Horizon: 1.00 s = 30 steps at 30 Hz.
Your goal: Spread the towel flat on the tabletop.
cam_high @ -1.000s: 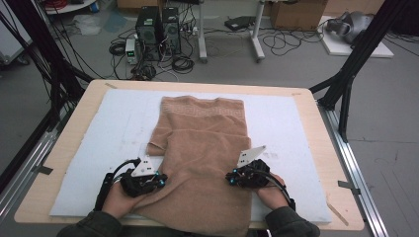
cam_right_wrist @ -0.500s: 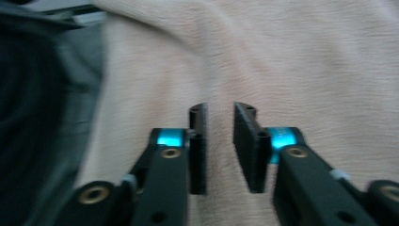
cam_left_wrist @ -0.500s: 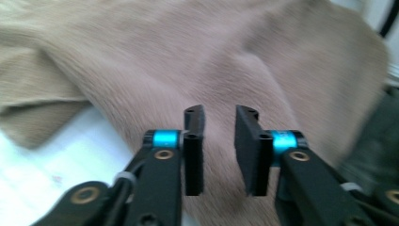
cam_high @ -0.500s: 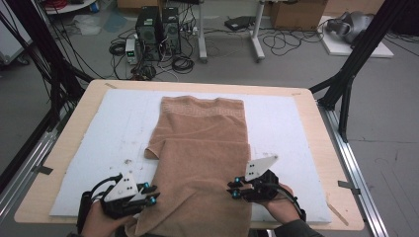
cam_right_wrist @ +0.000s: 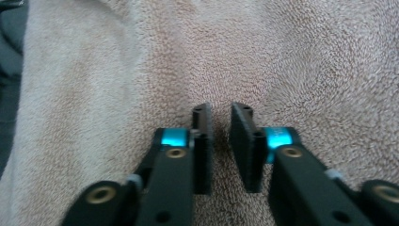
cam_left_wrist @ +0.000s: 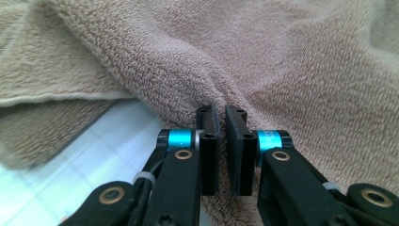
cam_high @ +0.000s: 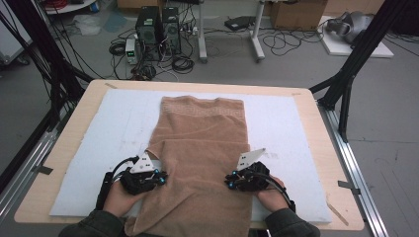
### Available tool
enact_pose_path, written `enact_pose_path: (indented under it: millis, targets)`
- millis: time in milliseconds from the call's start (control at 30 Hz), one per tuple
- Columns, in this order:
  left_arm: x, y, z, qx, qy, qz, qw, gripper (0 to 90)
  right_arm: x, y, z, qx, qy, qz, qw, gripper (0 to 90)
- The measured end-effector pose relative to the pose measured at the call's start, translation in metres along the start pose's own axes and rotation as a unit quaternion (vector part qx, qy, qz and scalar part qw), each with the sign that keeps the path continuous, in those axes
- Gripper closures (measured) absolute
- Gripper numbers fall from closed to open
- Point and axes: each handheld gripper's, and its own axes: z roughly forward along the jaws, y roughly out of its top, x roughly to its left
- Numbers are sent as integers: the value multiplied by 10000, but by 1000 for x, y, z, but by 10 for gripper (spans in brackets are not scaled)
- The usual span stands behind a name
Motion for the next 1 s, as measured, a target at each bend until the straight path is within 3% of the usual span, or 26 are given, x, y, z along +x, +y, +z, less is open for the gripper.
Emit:
enact_pose_path:
  millis: [133, 167, 267, 400, 500, 567, 667, 767, 867, 1000]
  targets:
    - [-9, 3, -3, -74, -103, 101, 9999, 848, 4, 0, -4, 20, -22, -146, 9999, 851]
    - [-14, 4, -6, -107, -59, 227, 9997, 848, 6, 0, -5, 17, -30, -155, 9999, 851]
    - [-18, 2, -13, -76, -54, 293, 9995, 854, 15, -1, -10, -23, 14, -212, 9998, 852]
    - [-30, -11, -35, -153, -164, 278, 9994, 854, 30, -3, -15, -49, 213, -349, 9992, 852]
    - [-45, -20, -55, -227, -322, 414, 9984, 849, 46, -3, -21, -121, 582, -483, 9971, 846]
    - [-48, -20, -64, -318, -333, 394, 9982, 775, 54, 0, -30, -288, 587, -607, 9960, 797]
    - [-36, -13, -69, -512, -226, 227, 9982, 697, 49, 5, -37, -399, 275, -526, 9974, 745]
    - [-18, -6, -64, -644, -35, 159, 9978, 730, 34, 3, -32, -324, 85, -350, 9988, 717]
    - [-2, -5, -48, -524, 47, 74, 9986, 826, 20, -1, -20, -282, 11, -143, 9995, 696]
    - [6, -8, -23, -141, -70, -28, 9999, 828, 10, -2, -6, -120, -20, -76, 9999, 663]
